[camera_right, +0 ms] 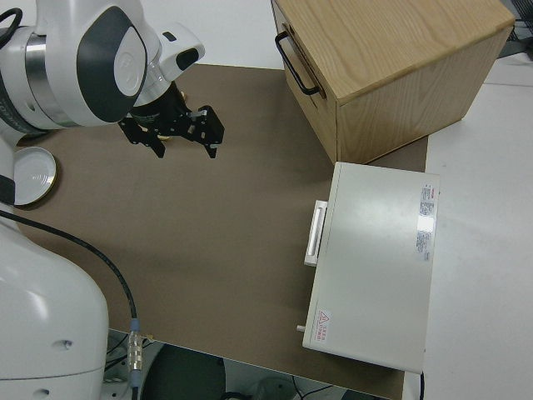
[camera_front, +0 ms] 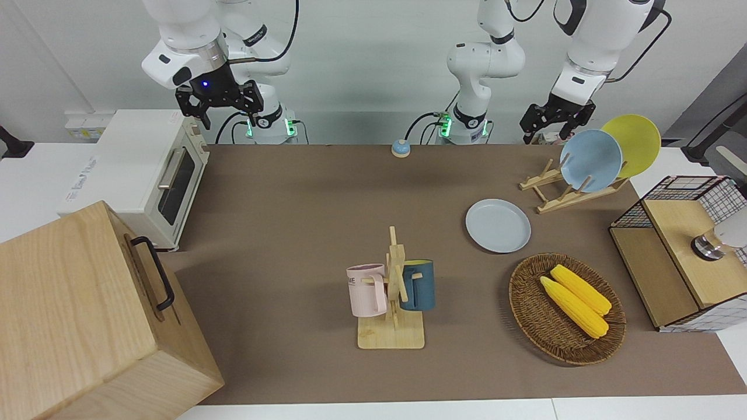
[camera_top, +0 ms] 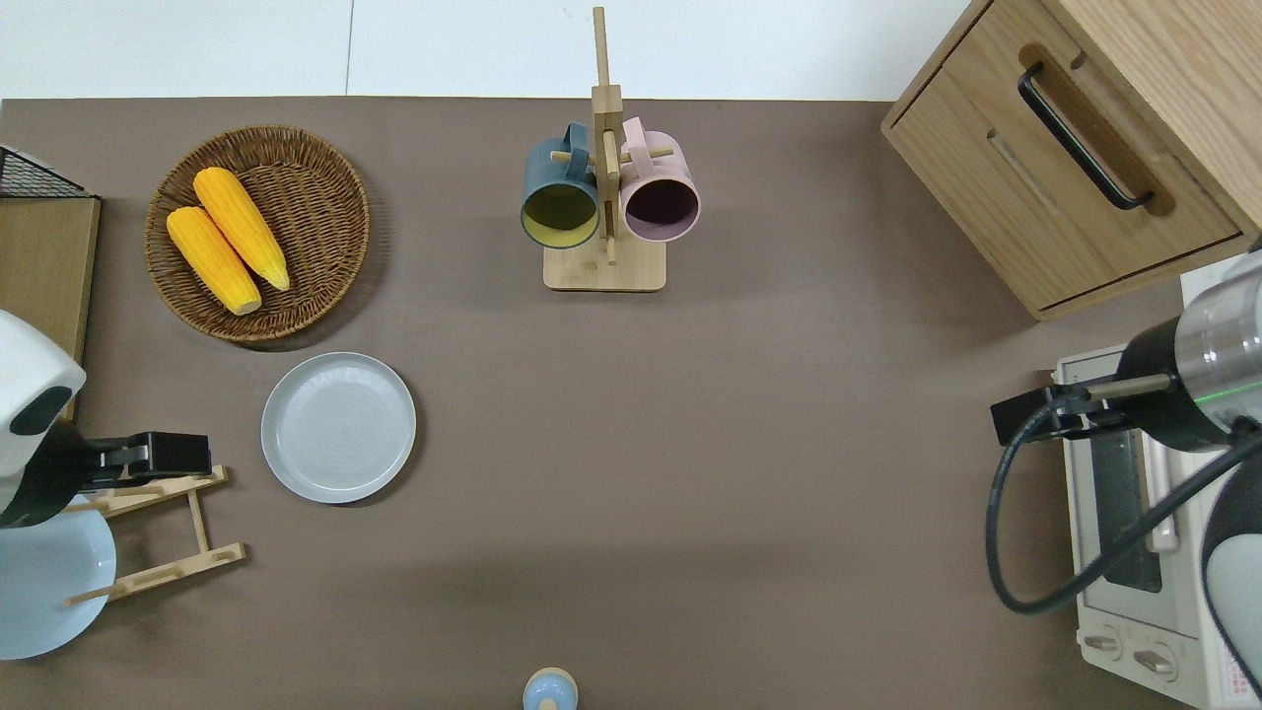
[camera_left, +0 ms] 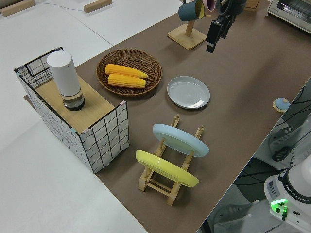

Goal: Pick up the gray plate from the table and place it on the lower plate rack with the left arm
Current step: 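Move the left gripper toward the edge of the gray plate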

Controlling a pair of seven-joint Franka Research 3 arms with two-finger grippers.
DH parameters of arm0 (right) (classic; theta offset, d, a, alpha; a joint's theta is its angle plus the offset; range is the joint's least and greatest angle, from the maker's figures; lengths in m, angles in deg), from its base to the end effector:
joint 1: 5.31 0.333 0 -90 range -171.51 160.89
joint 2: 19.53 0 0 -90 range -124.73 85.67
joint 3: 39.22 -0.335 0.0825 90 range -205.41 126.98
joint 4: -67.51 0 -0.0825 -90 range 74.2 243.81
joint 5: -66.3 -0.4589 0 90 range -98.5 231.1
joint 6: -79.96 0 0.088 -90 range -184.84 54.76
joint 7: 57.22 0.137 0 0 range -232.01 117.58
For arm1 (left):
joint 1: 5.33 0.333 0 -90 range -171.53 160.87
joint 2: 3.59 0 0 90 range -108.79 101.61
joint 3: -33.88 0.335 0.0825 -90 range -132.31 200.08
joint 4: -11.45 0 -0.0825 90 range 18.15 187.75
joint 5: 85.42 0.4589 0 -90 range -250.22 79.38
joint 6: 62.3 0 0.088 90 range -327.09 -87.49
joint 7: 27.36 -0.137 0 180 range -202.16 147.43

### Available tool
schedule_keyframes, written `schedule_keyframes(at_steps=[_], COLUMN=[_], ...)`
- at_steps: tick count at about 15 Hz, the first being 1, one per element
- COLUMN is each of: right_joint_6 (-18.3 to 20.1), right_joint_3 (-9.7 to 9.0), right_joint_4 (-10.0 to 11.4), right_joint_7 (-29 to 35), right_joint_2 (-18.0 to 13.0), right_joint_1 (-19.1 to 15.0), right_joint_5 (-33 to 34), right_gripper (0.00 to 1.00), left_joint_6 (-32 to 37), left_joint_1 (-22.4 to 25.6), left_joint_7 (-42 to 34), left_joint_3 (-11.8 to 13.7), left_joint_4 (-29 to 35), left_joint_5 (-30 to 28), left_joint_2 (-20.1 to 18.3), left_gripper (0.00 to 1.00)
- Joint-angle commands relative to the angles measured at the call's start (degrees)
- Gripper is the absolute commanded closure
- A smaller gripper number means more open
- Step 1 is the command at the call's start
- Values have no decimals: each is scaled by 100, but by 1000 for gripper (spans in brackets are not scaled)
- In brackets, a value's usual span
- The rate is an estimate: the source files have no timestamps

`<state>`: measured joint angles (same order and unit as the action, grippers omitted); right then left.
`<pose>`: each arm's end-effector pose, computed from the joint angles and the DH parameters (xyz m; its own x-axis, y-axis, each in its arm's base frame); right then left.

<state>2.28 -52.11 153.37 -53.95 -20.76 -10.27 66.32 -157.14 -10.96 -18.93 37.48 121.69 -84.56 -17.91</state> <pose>0.5895 0.0836 0.6478 0.9895 0.0795 -0.1210 0.0816 -0.9966 0.0121 0.5474 -0.0148 0.5738 0.9940 0.1080 -0.0192 0.1080 -0.9942 -0.0022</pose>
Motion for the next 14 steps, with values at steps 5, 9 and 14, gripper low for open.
schedule_keyframes(at_steps=[5, 9, 14], right_joint_6=[87, 87, 87], right_joint_3=[-38, -38, -38], right_joint_4=[-35, -35, -35], right_joint_7=[-19, -19, -19], right_joint_2=[-27, -27, -27], right_joint_1=[-85, -85, -76], right_joint_5=[-20, -20, -20], right_gripper=[13, 11, 11], left_joint_6=[-270, -964, -1686], left_joint_1=[-8, 27, 45], left_joint_7=[62, 44, 88], left_joint_3=[18, 27, 88], left_joint_4=[287, 857, 1447], left_joint_5=[-33, 20, 20], left_joint_2=[34, 95, 297], left_gripper=[7, 7, 7])
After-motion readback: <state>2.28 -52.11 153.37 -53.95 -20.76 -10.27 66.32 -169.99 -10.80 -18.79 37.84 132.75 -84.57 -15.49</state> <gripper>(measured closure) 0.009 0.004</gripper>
